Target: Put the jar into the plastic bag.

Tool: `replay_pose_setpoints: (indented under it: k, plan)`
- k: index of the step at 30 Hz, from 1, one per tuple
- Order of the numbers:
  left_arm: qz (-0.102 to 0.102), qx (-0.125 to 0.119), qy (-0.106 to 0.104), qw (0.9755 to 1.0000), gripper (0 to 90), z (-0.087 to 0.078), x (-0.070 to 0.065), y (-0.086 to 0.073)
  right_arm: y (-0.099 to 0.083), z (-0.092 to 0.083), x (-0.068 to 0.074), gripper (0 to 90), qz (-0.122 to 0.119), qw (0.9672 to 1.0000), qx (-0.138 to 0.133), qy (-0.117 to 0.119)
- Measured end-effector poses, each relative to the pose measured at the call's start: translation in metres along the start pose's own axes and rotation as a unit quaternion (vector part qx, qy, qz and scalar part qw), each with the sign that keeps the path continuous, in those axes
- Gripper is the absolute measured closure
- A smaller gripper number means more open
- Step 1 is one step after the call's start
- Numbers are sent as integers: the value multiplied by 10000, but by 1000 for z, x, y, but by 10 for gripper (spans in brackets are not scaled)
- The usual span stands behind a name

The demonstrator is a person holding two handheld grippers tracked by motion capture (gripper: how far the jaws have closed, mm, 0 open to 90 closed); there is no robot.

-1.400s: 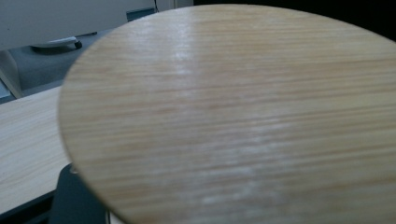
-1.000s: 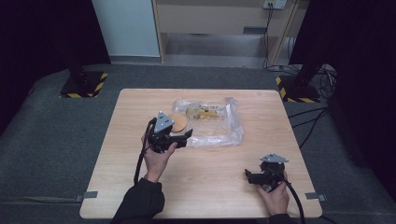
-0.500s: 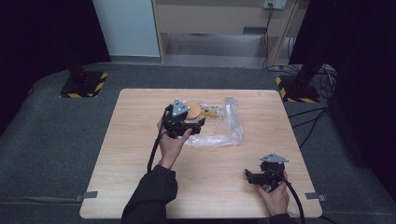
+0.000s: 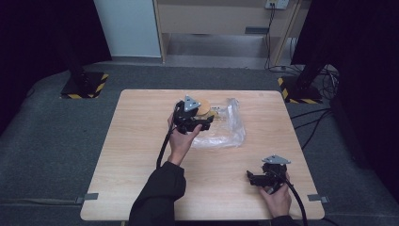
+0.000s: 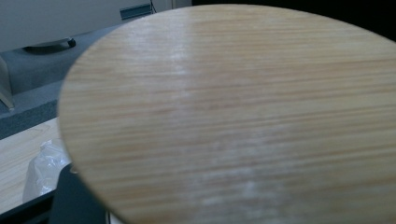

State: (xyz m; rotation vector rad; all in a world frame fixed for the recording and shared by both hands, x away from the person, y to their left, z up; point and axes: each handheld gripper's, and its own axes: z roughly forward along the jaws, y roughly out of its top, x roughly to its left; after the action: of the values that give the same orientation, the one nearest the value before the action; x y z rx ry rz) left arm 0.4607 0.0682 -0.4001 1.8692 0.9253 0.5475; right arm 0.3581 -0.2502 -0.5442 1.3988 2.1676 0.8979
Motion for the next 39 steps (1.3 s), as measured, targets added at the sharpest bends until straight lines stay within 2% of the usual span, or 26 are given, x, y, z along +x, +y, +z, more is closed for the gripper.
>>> replay_pose_setpoints:
  k: [6, 11, 26, 28, 34, 39]
  plan:
    - [-119, -28, 33, 9999, 260, 7, 3, -1, 0, 0, 0, 7, 1, 10000, 0, -2]
    - [-104, -19, 59, 9999, 260, 14, 1, -2, 0, 0, 0, 6, 1, 10000, 0, 0]
    - [38, 163, 68, 9998, 260, 63, -13, 4, 0, 0, 0, 6, 1, 10000, 1, 1]
    - [22, 143, 85, 9999, 260, 72, -14, 3, 0, 0, 0, 7, 1, 10000, 1, 1]
    - [-95, 288, 178, 9994, 260, 89, -11, -5, 0, 0, 0, 6, 2, 10000, 1, 1]
    - [-112, 321, 236, 9991, 260, 95, -9, -7, 0, 0, 0, 6, 0, 10000, 0, 1]
